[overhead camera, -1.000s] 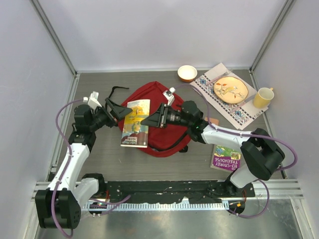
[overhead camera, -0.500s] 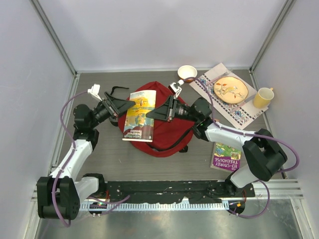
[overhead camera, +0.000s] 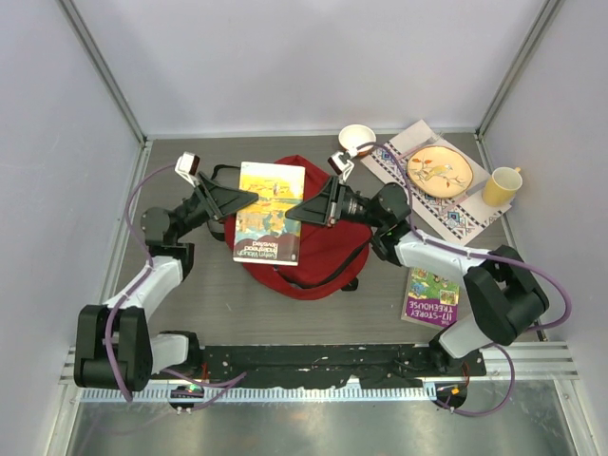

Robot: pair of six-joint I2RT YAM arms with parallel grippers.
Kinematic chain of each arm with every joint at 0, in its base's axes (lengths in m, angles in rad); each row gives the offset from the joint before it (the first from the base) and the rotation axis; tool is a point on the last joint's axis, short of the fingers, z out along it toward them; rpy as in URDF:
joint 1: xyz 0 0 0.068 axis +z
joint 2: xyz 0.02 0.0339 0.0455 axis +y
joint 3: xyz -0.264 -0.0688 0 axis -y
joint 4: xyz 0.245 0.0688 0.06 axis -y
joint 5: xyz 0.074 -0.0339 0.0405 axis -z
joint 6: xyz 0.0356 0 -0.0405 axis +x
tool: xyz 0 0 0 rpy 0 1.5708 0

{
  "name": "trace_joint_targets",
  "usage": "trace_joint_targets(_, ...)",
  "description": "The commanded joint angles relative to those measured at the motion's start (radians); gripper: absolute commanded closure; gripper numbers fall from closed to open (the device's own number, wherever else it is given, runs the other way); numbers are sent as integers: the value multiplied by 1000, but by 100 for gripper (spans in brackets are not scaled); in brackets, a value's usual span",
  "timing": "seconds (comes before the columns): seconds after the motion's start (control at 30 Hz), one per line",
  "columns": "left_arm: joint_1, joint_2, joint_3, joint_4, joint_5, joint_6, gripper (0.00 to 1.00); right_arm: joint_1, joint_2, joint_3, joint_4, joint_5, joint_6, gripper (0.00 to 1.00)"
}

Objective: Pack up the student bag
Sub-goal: Pick up the book from the center of the board.

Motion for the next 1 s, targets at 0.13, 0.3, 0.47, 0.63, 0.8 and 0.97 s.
trace_joint_targets(0.13, -10, 26, -6, 225, 39, -103, 46, -54, -92, 34, 17, -8, -59, 98)
trace_joint_targets(0.3, -10, 30, 0, 225, 36, -107, 72, -54, -136, 53, -218, 1, -223, 96)
trace_joint_targets(0.47, -10, 44, 0, 220, 25, -101, 98, -54, -176, 99, -510, 58, -397, 93)
trace_joint_targets(0.63, -10, 14, -5, 101, -42, -20, 100, -56, -205, 128, -672, 184, -499, 62)
trace_joint_targets(0.8, -12, -123, 32, -328, -280, 225, 100, -56, -262, 91, -859, 441, -516, 30)
trace_joint_targets(0.97, -15, -258, 55, -619, -547, 301, 100, -56, -389, -65, -806, 578, -412, 22)
